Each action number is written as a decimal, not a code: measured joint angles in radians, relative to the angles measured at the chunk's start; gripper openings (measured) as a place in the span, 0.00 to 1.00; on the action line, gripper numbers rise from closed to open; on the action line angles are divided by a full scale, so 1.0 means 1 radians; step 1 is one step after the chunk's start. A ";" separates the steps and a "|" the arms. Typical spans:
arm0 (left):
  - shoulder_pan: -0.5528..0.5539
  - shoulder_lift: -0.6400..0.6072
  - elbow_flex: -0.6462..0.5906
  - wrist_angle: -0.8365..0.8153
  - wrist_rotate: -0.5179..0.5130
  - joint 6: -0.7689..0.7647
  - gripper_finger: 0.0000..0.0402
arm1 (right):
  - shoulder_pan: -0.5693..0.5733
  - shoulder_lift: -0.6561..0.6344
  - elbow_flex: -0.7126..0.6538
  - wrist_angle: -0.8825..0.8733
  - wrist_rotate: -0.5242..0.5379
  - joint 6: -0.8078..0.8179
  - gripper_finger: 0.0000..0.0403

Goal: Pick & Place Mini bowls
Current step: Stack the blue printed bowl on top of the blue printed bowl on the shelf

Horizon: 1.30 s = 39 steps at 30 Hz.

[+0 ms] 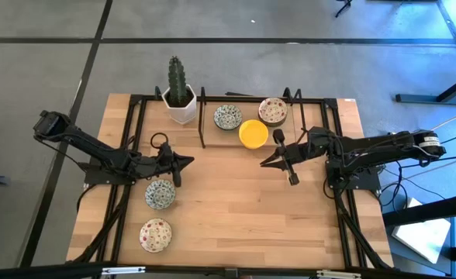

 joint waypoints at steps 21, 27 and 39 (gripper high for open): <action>-0.049 0.011 0.000 -0.002 -0.097 0.079 0.01 | 0.000 0.000 0.000 -0.004 0.000 -0.030 0.06; -0.059 0.045 0.022 0.023 0.120 0.002 0.01 | 0.000 0.000 0.000 0.033 0.000 -0.036 0.06; -0.158 0.168 0.183 -0.014 0.172 0.109 0.01 | 0.000 0.000 0.000 0.014 -0.072 0.001 0.06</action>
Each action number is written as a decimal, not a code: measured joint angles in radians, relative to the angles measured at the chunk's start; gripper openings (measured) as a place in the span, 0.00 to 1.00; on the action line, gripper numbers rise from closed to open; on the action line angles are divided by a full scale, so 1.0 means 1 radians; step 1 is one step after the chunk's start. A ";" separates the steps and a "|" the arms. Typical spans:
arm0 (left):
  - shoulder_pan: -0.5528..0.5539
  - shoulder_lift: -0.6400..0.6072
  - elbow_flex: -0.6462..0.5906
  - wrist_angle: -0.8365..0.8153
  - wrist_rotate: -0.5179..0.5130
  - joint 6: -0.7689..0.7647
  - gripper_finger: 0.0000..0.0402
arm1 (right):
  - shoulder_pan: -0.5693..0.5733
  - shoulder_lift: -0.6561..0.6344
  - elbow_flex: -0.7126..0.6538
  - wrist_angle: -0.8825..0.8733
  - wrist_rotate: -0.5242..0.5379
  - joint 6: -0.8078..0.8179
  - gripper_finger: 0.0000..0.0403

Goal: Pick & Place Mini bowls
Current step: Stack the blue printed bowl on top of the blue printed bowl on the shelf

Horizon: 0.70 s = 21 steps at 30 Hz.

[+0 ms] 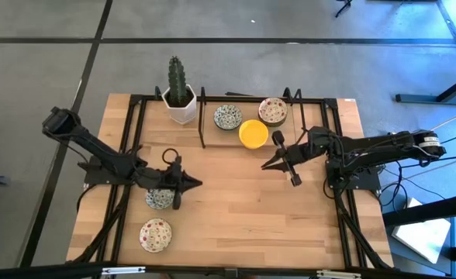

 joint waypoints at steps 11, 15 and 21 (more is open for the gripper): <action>-0.006 0.013 0.182 -0.317 0.138 0.052 0.01 | -0.070 -0.006 0.001 0.120 0.038 0.075 0.06; -0.082 0.013 0.228 -0.478 0.091 -0.082 0.01 | -0.072 0.014 0.001 0.158 -0.191 0.133 0.06; -0.244 0.009 0.270 -0.632 0.003 -0.298 0.01 | -0.068 0.040 0.000 0.123 -0.246 0.162 0.06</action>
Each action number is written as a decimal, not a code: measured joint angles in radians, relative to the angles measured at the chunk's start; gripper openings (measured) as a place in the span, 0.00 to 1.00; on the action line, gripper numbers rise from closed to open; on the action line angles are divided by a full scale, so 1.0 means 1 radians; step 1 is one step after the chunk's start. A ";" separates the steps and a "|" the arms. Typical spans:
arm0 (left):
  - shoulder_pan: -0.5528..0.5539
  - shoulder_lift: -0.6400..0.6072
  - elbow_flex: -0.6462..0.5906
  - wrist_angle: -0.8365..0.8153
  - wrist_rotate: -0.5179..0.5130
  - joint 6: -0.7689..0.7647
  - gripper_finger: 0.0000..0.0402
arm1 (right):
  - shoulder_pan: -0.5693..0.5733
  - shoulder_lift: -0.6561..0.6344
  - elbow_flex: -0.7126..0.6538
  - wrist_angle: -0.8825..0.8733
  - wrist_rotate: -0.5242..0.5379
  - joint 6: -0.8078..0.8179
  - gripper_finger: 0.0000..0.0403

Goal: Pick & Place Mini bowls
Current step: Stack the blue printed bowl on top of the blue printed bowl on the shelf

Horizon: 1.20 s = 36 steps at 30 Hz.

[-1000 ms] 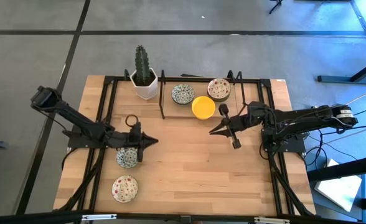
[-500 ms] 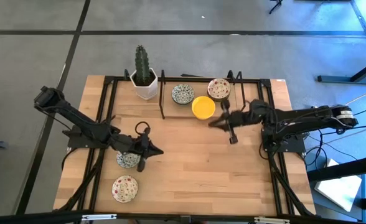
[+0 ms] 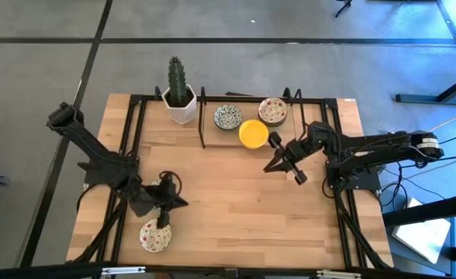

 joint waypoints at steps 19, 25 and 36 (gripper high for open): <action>0.116 -0.067 0.248 -0.445 -0.370 0.240 0.01 | -0.102 -0.132 0.000 -0.355 -0.052 -0.097 0.06; 0.158 -0.067 0.244 -0.596 -0.297 0.003 0.01 | -0.045 -0.057 0.000 -0.328 0.183 -0.039 0.06; 0.189 -0.067 0.243 -1.064 -0.225 -0.344 0.13 | 0.021 -0.022 0.000 -0.231 0.170 -0.143 0.06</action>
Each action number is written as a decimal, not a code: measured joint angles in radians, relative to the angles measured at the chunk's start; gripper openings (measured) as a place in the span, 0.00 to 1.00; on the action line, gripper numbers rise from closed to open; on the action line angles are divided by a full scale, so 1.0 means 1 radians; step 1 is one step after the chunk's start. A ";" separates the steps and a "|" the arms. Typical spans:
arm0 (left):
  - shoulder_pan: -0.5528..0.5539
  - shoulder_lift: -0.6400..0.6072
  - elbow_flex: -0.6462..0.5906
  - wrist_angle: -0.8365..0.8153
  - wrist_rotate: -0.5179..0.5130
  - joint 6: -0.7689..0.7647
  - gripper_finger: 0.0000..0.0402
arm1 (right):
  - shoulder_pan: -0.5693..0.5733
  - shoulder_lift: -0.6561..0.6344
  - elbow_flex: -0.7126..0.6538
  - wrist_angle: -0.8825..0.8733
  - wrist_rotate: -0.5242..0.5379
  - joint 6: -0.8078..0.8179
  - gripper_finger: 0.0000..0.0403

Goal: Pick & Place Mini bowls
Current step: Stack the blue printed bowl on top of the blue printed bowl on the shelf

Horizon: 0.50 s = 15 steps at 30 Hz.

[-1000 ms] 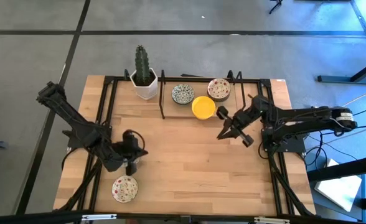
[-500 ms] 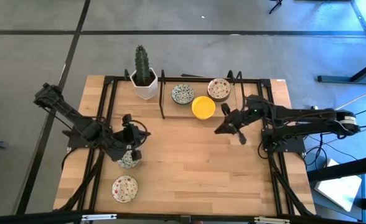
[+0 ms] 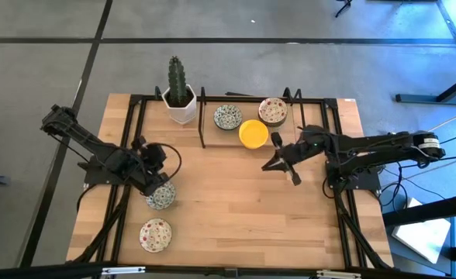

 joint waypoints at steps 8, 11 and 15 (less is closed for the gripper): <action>0.000 -0.002 0.000 -0.053 0.210 -0.055 0.34 | 0.011 -0.054 0.000 -0.020 0.006 -0.060 0.06; -0.001 0.010 -0.006 -0.053 0.347 -0.041 0.42 | 0.011 -0.051 0.000 -0.043 0.006 -0.075 0.06; -0.001 0.017 -0.033 -0.051 0.438 -0.014 0.49 | 0.010 -0.051 0.000 -0.041 0.008 -0.105 0.06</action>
